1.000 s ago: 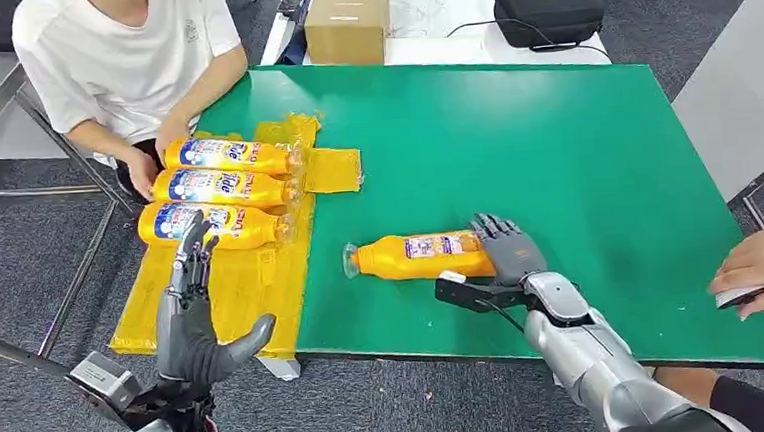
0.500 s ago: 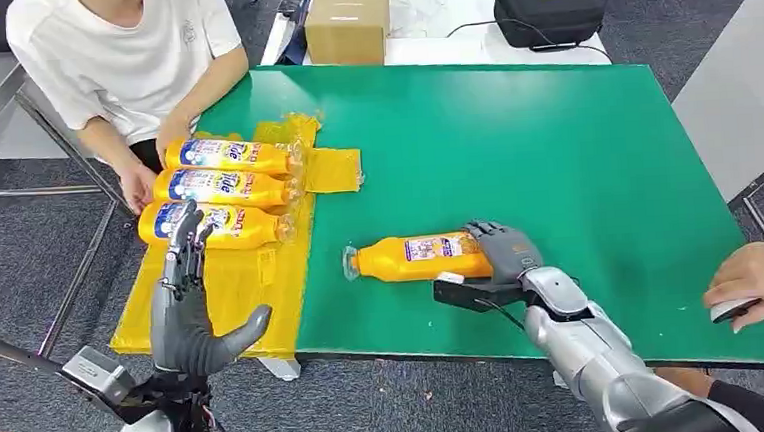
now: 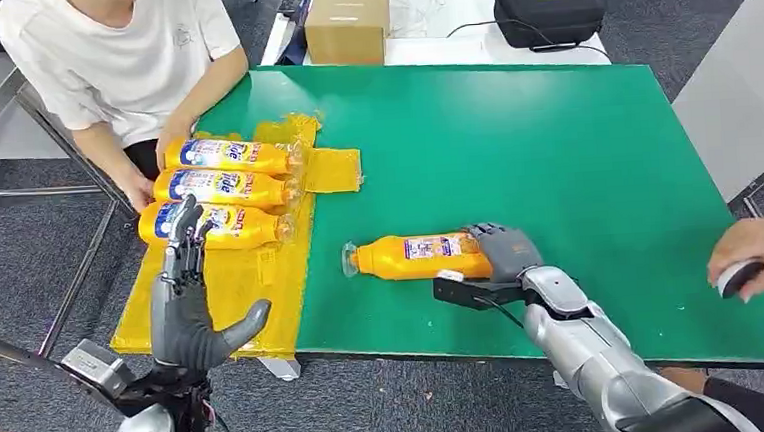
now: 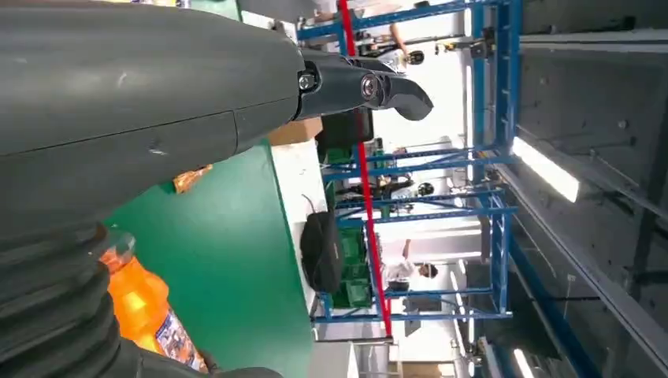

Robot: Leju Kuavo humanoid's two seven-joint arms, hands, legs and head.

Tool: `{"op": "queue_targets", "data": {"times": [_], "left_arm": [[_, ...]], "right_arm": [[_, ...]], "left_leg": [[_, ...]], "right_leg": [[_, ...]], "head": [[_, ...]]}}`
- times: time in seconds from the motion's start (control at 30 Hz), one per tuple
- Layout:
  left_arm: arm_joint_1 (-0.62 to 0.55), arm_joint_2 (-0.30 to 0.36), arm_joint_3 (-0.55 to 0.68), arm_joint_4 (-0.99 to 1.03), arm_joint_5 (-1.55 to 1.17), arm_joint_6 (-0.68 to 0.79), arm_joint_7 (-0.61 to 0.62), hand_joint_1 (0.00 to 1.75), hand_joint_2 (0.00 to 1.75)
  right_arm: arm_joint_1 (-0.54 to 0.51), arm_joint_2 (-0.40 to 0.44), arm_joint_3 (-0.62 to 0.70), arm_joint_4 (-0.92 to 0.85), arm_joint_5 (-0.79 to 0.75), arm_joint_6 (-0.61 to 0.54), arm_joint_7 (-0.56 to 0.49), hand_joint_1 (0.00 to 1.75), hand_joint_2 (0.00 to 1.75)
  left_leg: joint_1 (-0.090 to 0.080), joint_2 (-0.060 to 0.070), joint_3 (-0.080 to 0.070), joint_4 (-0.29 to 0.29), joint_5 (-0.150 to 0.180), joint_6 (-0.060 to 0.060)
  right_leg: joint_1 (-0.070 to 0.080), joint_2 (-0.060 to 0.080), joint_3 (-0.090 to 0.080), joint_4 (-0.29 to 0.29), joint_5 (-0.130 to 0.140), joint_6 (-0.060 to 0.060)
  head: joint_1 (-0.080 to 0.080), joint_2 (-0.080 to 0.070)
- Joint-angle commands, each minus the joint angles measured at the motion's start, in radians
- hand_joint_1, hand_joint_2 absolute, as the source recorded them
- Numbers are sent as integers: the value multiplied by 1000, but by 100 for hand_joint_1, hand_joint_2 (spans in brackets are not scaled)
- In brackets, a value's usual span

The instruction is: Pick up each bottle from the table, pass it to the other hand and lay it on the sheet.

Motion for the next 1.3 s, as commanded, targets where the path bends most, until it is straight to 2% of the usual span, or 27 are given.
{"op": "queue_targets", "data": {"times": [0.03,0.1,0.23,0.27,0.3,0.33,0.37,0.4,0.43,0.5,0.63,0.77,0.83,0.9,0.93,1.0,1.1,1.13,1.17,1.3], "left_arm": [[-21,13,-1,98,17,-7,36,0,175],[1,16,-26,105,-17,0,33,0,175],[94,51,-129,113,-93,4,-4,0,175],[120,49,-146,134,-30,-37,25,0,175],[149,55,-191,162,-32,-35,24,0,175],[165,55,-229,190,-50,-15,10,0,175],[185,55,-270,211,-72,17,12,0,175],[192,66,-312,224,-91,78,-12,0,175],[202,64,-343,241,-66,127,11,0,175],[200,77,-378,263,-31,208,37,0,175],[200,117,-435,228,19,351,-6,0,175],[209,132,-439,183,35,383,-2,0,175],[207,153,-451,168,120,364,34,0,175],[197,159,-446,180,221,306,65,0,175],[192,159,-445,189,227,303,64,0,175],[190,159,-445,193,228,302,63,0,175],[190,159,-445,193,228,302,63,0,175],[190,159,-445,193,228,302,63,0,175],[191,158,-446,193,228,302,63,0,175],[155,140,-441,234,260,286,55,0,175]], "right_arm": [[64,1,-61,-26,-93,-60,-93,175,175],[169,-2,-126,-149,-199,-84,-162,175,175],[452,-13,-168,-527,-307,-99,-170,175,175],[505,3,-190,-572,-341,-122,-175,175,175],[555,16,-193,-590,-336,-167,-185,175,175],[586,32,-203,-590,-347,-197,-197,175,175],[617,56,-221,-590,-394,-207,-215,175,175],[641,69,-231,-595,-428,-217,-223,175,175],[681,85,-247,-614,-454,-249,-225,175,175],[756,104,-289,-672,-498,-301,-222,175,175],[896,157,-413,-832,-583,-315,-246,175,175],[927,189,-454,-893,-611,-294,-254,175,175],[940,224,-484,-944,-659,-217,-285,175,175],[937,220,-455,-976,-650,-176,-292,175,175],[934,223,-450,-983,-649,-175,-284,175,175],[931,224,-448,-984,-647,-174,-280,175,175],[931,224,-448,-984,-647,-174,-280,175,175],[931,224,-448,-984,-647,-174,-280,175,175],[933,221,-450,-983,-647,-176,-281,175,175],[913,179,-348,-992,-633,-138,-269,175,175]], "left_leg": [[2,-1,8,-1,-3,-2],[1,-2,6,-2,-1,-1],[2,-5,9,-4,-3,-2],[2,-4,7,-3,-2,-2],[2,-4,11,-3,-5,-2],[1,-4,9,-3,-4,-2],[2,-3,15,-4,-8,-3],[1,-4,10,-4,-6,-2],[2,-4,14,-3,-10,-3],[1,-4,6,-2,-9,-2],[1,-7,8,-2,-11,-1],[0,-4,3,-1,-10,-1],[1,-3,6,0,-12,-2],[0,-2,2,-1,-10,-1],[1,-1,6,0,-12,-2],[0,-1,2,-1,-10,-1],[0,-2,3,-1,-9,-1],[1,-1,8,-1,-11,-2],[0,-1,6,-1,-10,-1],[0,-1,4,-1,-9,-1]], "right_leg": [[2,-1,8,-2,-3,-3],[1,-2,7,-2,-2,-2],[2,-4,11,-4,-4,-2],[2,-4,8,-3,-4,-2],[2,-4,12,-3,-6,-2],[1,-3,10,-4,-5,-2],[3,-3,16,-5,-8,-3],[1,-4,12,-4,-7,-2],[2,-4,15,-4,-11,-2],[1,-3,7,-2,-9,-1],[1,-7,10,-1,-13,0],[0,-3,3,0,-11,0],[1,-2,8,0,-13,-1],[0,-1,2,0,-10,0],[1,0,6,0,-12,-1],[0,0,2,0,-10,0],[0,-1,3,-1,-10,0],[1,-1,8,-1,-12,-1],[0,-1,5,-1,-11,0],[0,0,4,-1,-10,0]], "head": [[0,0],[0,0],[0,0],[0,0],[0,0],[0,0],[0,0],[0,0],[0,0],[0,0],[0,0],[0,0],[0,0],[0,0],[0,0],[0,0],[0,0],[0,0],[0,0],[0,0]]}}
